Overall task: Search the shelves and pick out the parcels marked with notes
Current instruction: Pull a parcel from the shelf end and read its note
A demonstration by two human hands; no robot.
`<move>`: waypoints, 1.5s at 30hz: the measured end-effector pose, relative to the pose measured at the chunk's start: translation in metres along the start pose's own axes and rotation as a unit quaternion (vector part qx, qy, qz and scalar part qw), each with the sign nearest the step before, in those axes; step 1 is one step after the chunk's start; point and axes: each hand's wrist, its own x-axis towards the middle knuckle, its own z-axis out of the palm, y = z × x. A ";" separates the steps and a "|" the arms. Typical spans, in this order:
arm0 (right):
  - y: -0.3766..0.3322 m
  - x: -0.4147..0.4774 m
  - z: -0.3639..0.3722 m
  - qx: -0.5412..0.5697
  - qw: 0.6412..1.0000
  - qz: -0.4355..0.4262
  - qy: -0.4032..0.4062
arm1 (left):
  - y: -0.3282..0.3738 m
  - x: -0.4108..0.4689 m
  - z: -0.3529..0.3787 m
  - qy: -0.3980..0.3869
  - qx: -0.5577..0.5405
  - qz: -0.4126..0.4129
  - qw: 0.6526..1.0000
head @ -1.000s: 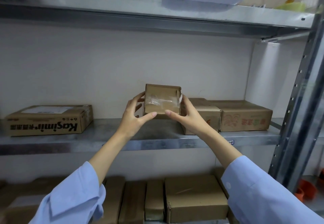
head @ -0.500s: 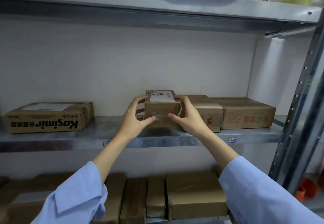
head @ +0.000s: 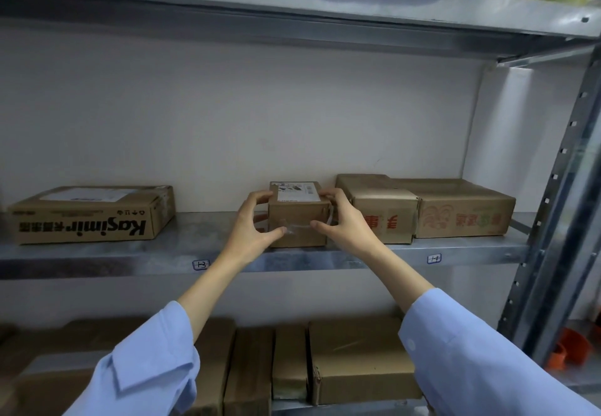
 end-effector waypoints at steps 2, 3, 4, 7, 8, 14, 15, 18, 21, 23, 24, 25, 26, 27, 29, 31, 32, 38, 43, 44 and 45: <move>-0.002 0.001 -0.003 -0.010 1.000 -0.009 0.009 | 0.001 0.002 -0.001 -0.003 0.010 -0.005 1.000; -0.004 0.002 -0.005 -0.016 1.000 -0.017 0.015 | 0.002 0.003 -0.003 0.000 0.020 -0.009 1.000; -0.007 0.003 -0.009 -0.022 0.999 -0.026 0.024 | 0.004 0.004 -0.004 0.007 0.034 -0.011 0.999; -0.017 0.007 -0.023 -0.028 0.996 -0.055 0.064 | 0.016 0.012 -0.011 0.041 0.106 0.024 0.993; -0.020 0.008 -0.029 -0.031 0.994 -0.067 0.083 | 0.023 0.015 -0.012 0.050 0.136 0.041 0.989; -0.006 0.009 -0.070 -0.162 0.972 -0.095 0.138 | 0.060 0.022 0.008 0.031 0.333 0.104 0.937; 0.002 0.008 -0.078 -0.206 0.966 -0.085 0.132 | 0.064 0.022 0.014 0.024 0.347 0.111 0.931; 0.024 0.004 -0.099 -0.293 0.949 -0.043 0.108 | 0.075 0.023 0.038 0.010 0.372 0.123 0.920; 0.042 -0.003 -0.117 -0.306 0.948 0.001 0.083 | 0.085 0.026 0.062 -0.010 0.392 0.129 0.911; 0.051 -0.008 -0.126 -0.293 0.953 0.014 0.071 | 0.090 0.028 0.077 -0.025 0.398 0.120 0.909; 0.054 -0.009 -0.129 -0.287 0.956 0.017 0.068 | 0.091 0.029 0.083 -0.030 0.399 0.113 0.910; 0.057 -0.011 -0.132 -0.281 0.957 0.020 0.065 | 0.092 0.030 0.088 -0.035 0.400 0.105 0.910; 0.060 -0.011 -0.135 -0.276 0.959 0.021 0.062 | 0.092 0.031 0.093 -0.040 0.402 0.098 0.910; 0.064 -0.012 -0.137 -0.268 0.961 0.023 0.058 | 0.092 0.032 0.097 -0.046 0.403 0.092 0.909; 0.070 -0.011 -0.140 -0.242 0.969 0.022 0.054 | 0.091 0.032 0.103 -0.056 0.409 0.079 0.908; 0.074 -0.009 -0.141 -0.214 0.975 0.017 0.052 | 0.090 0.033 0.106 -0.062 0.419 0.069 0.903; 0.076 -0.009 -0.141 -0.211 0.976 0.016 0.050 | 0.090 0.033 0.107 -0.063 0.424 0.066 0.901; 0.085 -0.001 -0.141 -0.217 0.975 0.007 0.053 | 0.087 0.036 0.110 -0.057 0.393 0.050 0.916; 0.086 0.002 -0.140 -0.220 0.975 0.005 0.035 | 0.089 0.038 0.112 -0.058 0.392 0.031 0.918; 0.086 0.002 -0.139 -0.211 0.977 0.003 0.038 | 0.089 0.038 0.113 -0.051 0.390 0.030 0.919; 0.086 0.002 -0.138 -0.200 0.979 0.001 0.042 | 0.089 0.037 0.114 -0.042 0.384 0.031 0.922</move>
